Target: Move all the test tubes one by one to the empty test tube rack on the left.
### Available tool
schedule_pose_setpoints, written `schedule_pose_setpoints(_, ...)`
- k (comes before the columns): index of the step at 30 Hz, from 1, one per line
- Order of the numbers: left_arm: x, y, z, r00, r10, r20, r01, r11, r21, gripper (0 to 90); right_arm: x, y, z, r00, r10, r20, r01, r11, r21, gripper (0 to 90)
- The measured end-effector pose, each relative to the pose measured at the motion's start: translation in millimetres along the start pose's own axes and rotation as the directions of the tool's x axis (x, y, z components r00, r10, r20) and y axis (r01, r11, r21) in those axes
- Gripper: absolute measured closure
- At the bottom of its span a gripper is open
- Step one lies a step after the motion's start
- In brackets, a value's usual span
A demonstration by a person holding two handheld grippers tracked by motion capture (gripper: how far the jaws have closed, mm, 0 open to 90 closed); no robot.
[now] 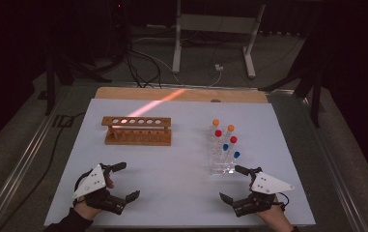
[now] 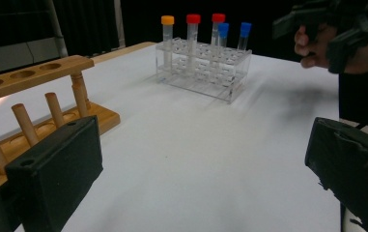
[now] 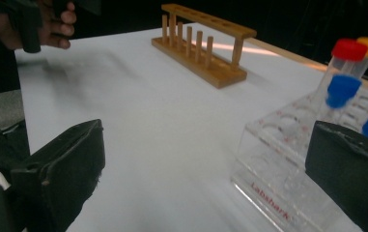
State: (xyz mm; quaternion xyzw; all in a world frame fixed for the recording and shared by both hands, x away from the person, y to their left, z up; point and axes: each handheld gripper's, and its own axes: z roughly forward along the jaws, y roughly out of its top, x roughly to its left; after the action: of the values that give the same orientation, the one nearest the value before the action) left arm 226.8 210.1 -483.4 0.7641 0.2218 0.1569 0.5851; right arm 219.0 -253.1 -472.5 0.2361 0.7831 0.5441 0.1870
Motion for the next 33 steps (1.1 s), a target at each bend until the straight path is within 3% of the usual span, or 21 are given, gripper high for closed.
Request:
schedule_pose_setpoints(4,-0.3,-0.1,0.0,1.0,0.0,-0.001,0.0,1.0,0.0,0.7,2.2,10.6,-1.1,1.0,0.002,-0.007,-0.002,1.0,-0.024,0.6)
schedule_pose_setpoints(11,-0.2,0.3,-0.4,1.0,0.002,0.0,-0.002,1.0,-0.002,0.7,1.6,25.0,-2.2,0.9986,-0.006,0.053,0.008,0.999,-0.044,0.6)
schedule_pose_setpoints(18,-0.7,0.6,-0.5,1.0,0.002,0.003,-0.002,1.0,-0.008,0.7,-5.7,35.5,-1.1,0.9948,-0.016,0.1,0.023,0.997,-0.069,0.6)
schedule_pose_setpoints(23,-0.2,0.5,-0.7,1.0,-0.002,0.005,0.002,1.0,-0.009,0.7,-15.4,42.3,-1.0,0.9931,0.006,0.117,0.005,0.996,-0.092,0.6)
schedule_pose_setpoints(33,-0.1,0.7,-1.1,1.0,-0.007,0.006,0.007,0.9999,-0.014,0.7,-33.1,45.2,9.6,0.9852,0.014,0.171,-0.005,0.998,-0.055,0.6)
